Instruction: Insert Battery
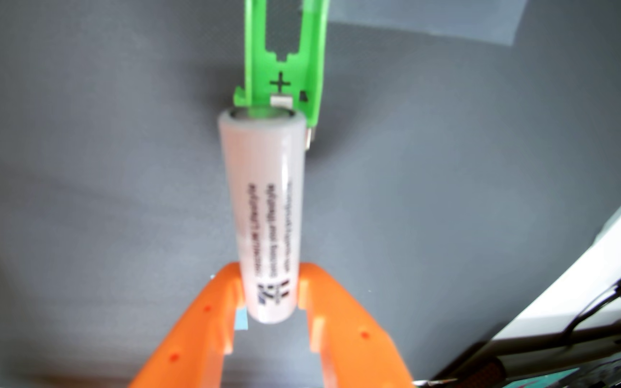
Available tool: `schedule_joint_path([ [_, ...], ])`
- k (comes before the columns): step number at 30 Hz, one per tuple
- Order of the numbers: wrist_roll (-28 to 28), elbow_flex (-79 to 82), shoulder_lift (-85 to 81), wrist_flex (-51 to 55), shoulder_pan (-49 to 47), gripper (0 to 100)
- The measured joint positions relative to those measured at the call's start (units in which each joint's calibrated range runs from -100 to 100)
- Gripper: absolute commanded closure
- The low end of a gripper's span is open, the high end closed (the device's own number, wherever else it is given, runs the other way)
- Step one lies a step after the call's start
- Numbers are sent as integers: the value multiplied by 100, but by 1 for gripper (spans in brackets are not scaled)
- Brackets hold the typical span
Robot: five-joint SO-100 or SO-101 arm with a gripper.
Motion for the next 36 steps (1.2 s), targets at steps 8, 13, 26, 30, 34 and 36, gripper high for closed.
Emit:
schedule_joint_path([
  [8, 0, 0, 0, 0, 41, 98],
  [13, 0, 0, 0, 0, 33, 98],
  [26, 0, 0, 0, 0, -205, 98],
  [30, 77, 0, 0, 0, -574, 98],
  [34, 87, 0, 0, 0, -688, 98],
  [36, 87, 0, 0, -75, -664, 99],
])
